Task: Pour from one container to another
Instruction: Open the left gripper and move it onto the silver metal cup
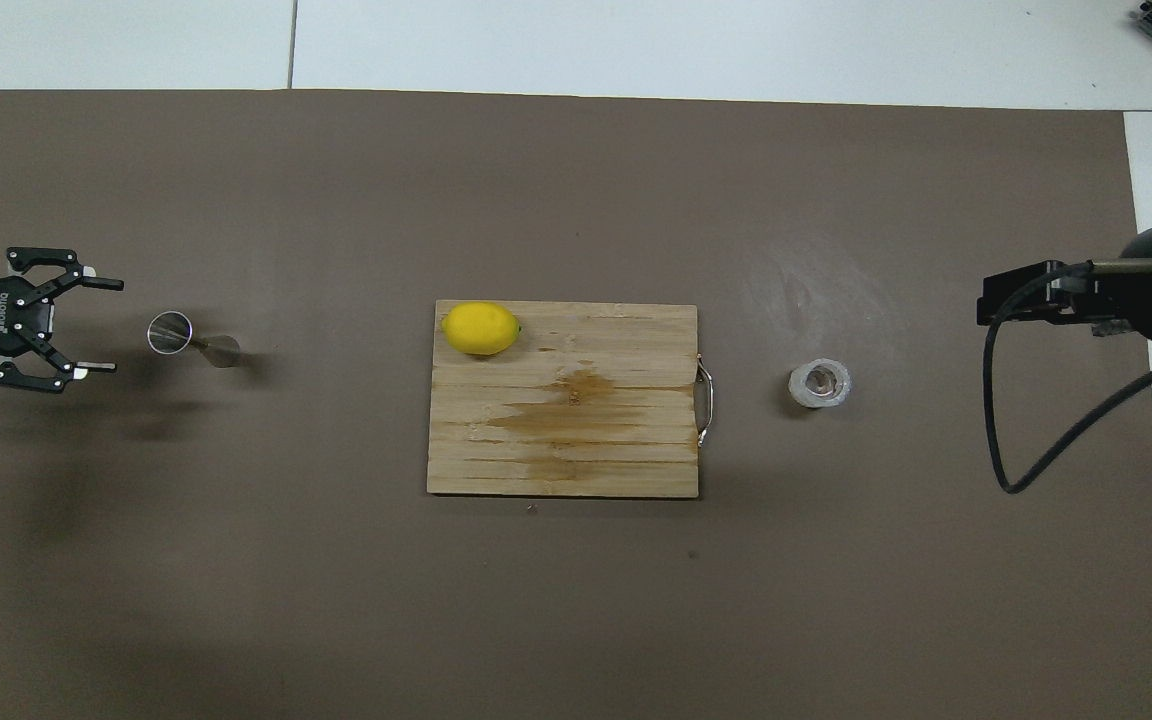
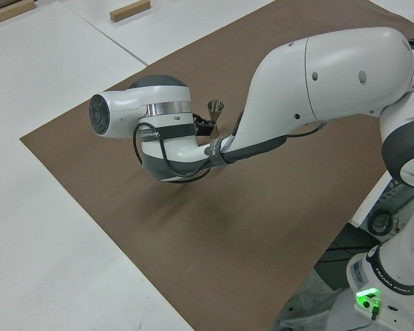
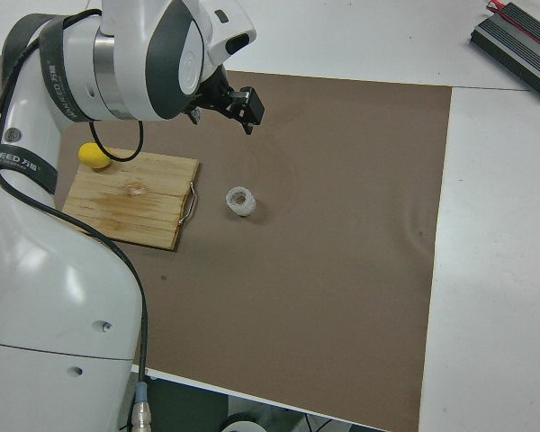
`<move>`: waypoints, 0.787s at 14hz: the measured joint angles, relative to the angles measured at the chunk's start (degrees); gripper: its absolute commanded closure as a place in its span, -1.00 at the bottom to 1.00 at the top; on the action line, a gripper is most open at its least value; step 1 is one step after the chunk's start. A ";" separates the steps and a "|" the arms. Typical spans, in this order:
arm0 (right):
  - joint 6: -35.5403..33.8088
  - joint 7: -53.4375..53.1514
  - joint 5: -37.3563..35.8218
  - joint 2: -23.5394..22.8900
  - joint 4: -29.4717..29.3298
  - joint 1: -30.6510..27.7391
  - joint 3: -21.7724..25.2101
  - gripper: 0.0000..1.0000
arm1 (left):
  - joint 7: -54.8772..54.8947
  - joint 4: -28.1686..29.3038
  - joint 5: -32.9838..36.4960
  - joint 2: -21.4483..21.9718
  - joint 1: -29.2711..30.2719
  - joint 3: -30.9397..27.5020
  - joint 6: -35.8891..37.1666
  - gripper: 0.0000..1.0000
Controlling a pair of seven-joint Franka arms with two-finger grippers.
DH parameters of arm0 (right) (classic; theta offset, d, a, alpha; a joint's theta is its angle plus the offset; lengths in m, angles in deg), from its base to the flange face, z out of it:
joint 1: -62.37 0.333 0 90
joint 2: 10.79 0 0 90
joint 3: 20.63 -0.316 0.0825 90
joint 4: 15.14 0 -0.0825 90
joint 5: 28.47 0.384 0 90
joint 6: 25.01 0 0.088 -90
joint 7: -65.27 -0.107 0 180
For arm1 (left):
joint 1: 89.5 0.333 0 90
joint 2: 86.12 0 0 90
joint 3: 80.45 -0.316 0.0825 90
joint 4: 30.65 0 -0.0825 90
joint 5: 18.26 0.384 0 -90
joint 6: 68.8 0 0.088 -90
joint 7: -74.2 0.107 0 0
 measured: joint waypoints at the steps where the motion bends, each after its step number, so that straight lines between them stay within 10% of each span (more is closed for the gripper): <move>1: 0.00 0.00 0.00 0.00 0.00 0.00 0.00 -1.00 | -0.91 -0.01 -0.77 -1.10 0.00 0.12 0.00 -1.00; 11: 0.00 0.00 0.00 0.00 0.00 0.00 0.00 -1.00 | 2.99 0.48 -10.51 -6.25 1.88 0.46 5.56 -1.00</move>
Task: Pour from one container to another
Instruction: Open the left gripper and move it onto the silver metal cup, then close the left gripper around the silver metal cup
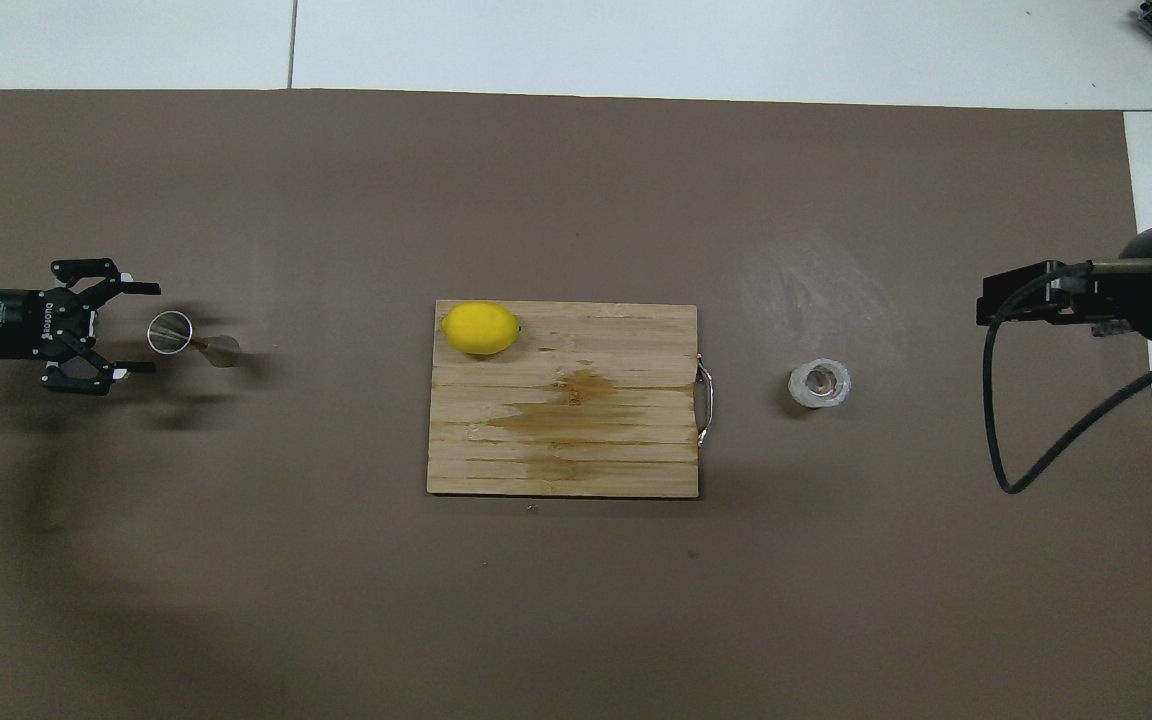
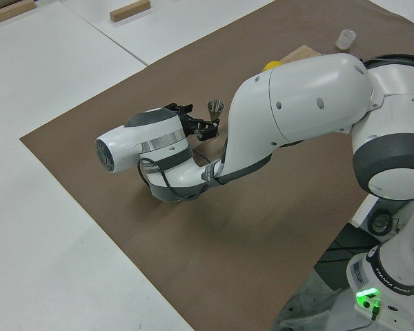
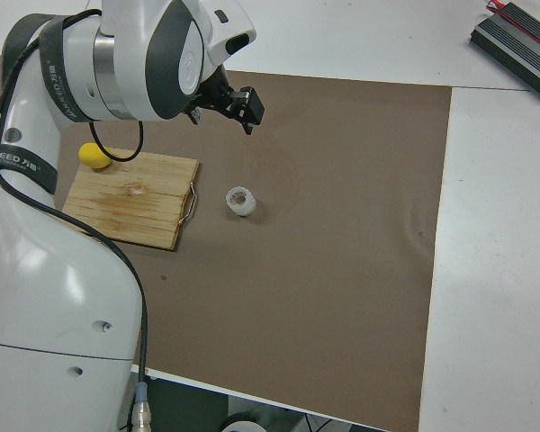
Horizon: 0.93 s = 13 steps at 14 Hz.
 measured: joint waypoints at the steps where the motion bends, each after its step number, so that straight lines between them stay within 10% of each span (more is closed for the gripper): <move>1: 0.00 0.00 0.00 0.00 0.00 0.00 0.00 -1.00 | 0.99 0.04 -0.31 -0.43 0.22 0.15 0.34 -1.00; 13: 0.00 0.00 0.00 0.00 0.00 0.00 0.00 -1.00 | 11.67 1.76 -4.74 -1.84 0.39 0.47 4.70 -1.00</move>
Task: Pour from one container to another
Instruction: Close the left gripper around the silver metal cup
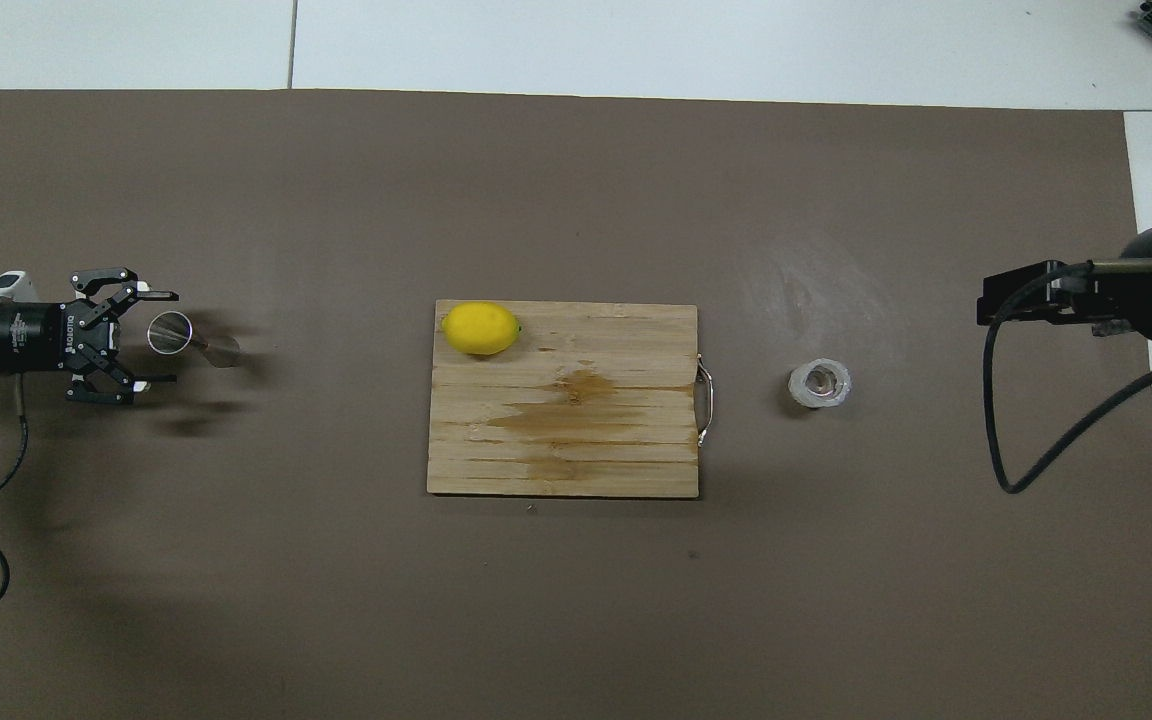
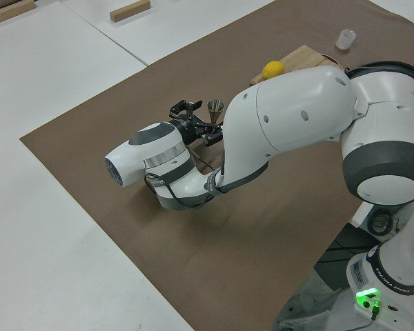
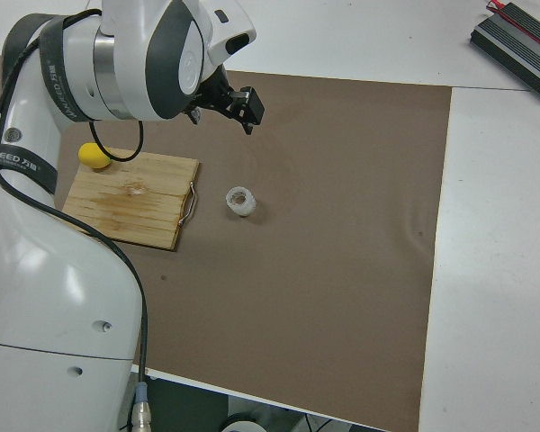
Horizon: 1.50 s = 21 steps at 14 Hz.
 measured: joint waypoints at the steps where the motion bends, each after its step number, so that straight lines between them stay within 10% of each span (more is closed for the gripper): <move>1: 0.00 0.00 0.00 0.00 0.00 0.00 0.00 -1.00 | 0.35 0.13 -0.16 -0.03 0.00 0.03 0.04 -1.00; 15: -0.81 0.00 0.00 0.00 0.01 -0.01 0.01 -1.00 | 0.69 0.59 -1.32 -0.20 0.00 1.08 0.10 -1.00; 21: -1.41 0.00 -0.28 0.00 -0.03 0.33 -0.24 -1.00 | 0.68 0.59 -1.38 -0.64 0.00 1.08 0.10 -0.69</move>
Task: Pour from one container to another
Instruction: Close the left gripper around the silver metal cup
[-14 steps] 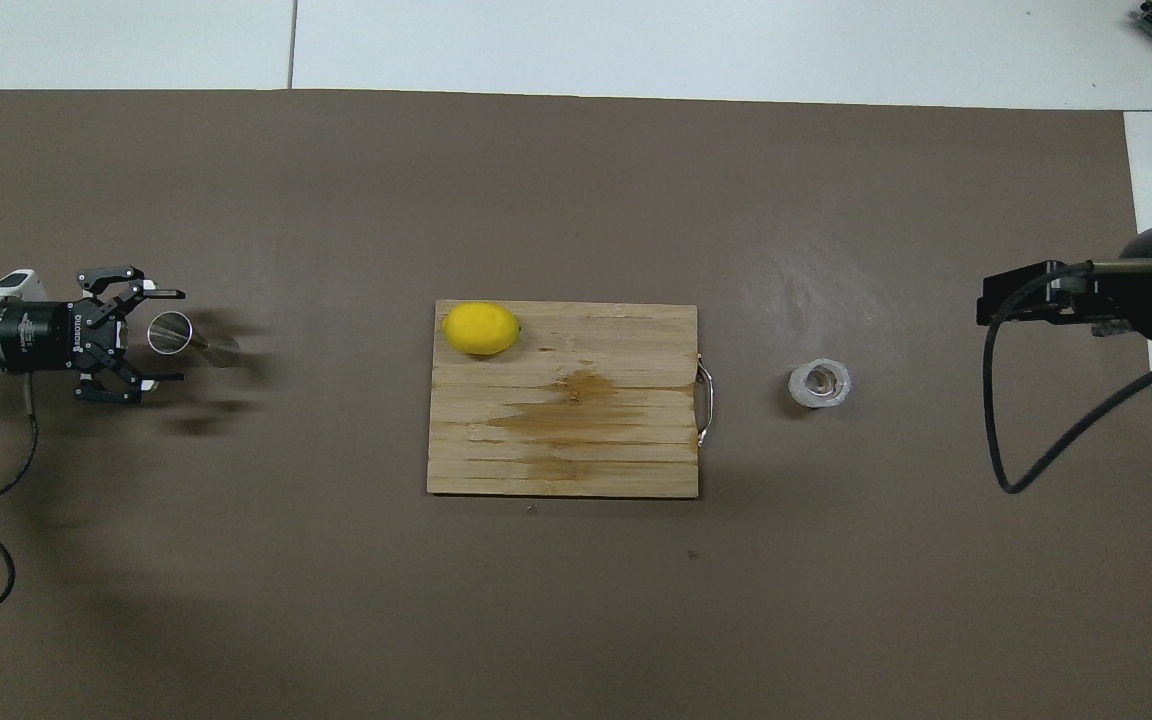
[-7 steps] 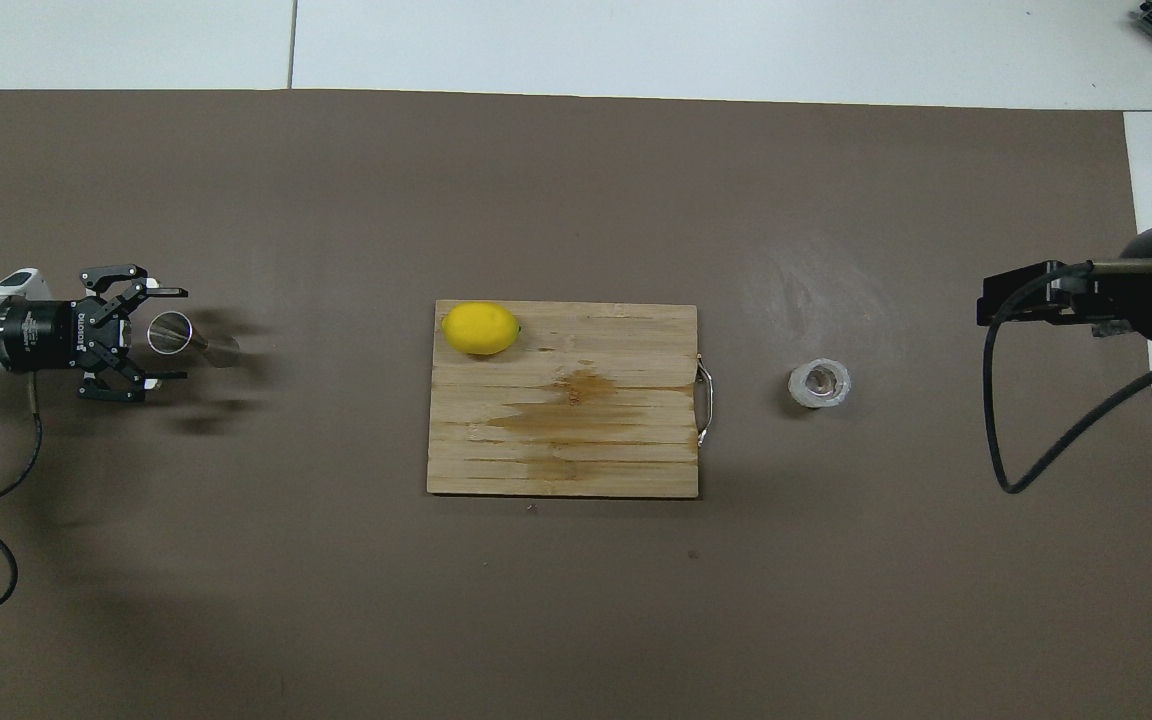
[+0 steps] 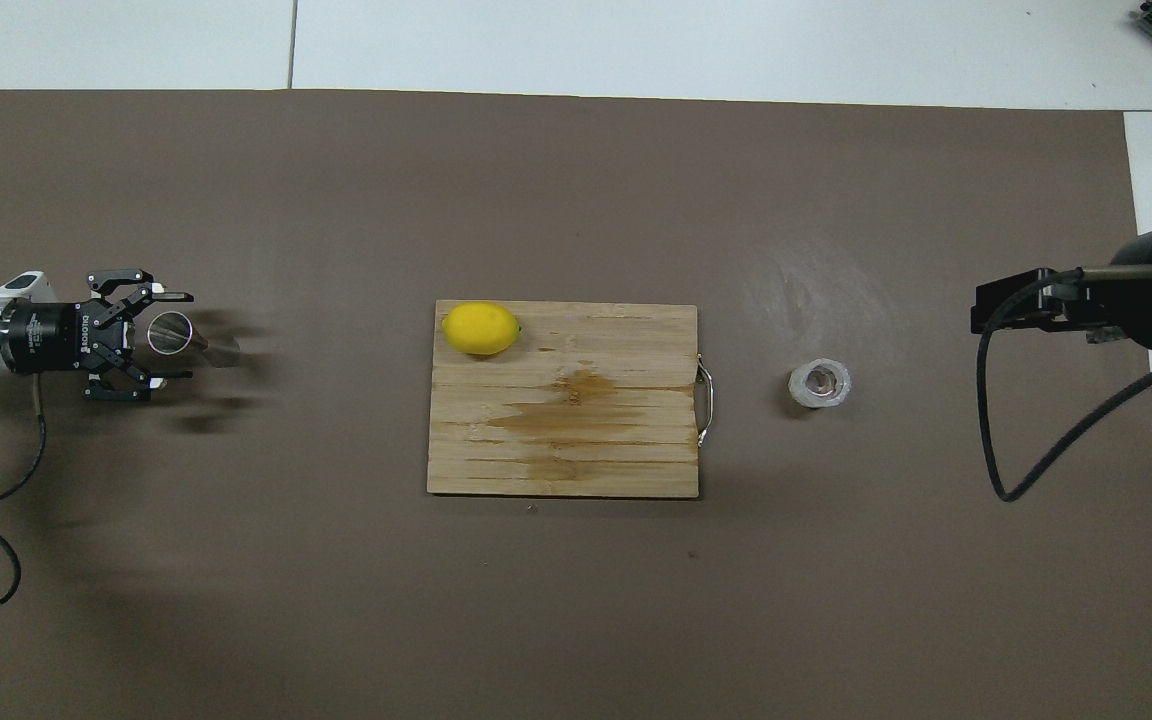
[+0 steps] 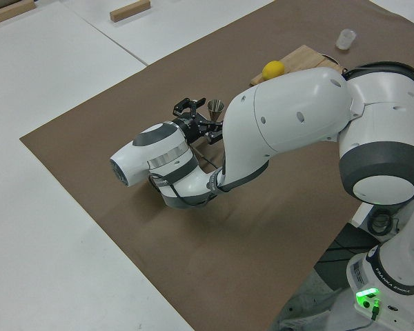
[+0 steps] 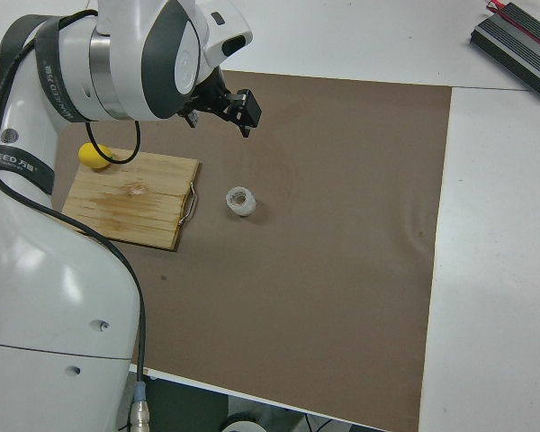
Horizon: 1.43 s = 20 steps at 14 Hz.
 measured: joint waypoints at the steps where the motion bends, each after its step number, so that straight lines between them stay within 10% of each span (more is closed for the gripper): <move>1: -0.28 0.00 -0.29 0.00 0.00 0.01 -0.15 -1.00 | -0.01 0.00 -0.01 0.00 0.00 0.00 0.00 -0.57; 20: -1.49 0.00 -0.52 0.17 0.91 0.39 -0.31 -1.00 | -0.03 0.04 -1.83 -0.07 0.34 -0.03 -0.01 1.00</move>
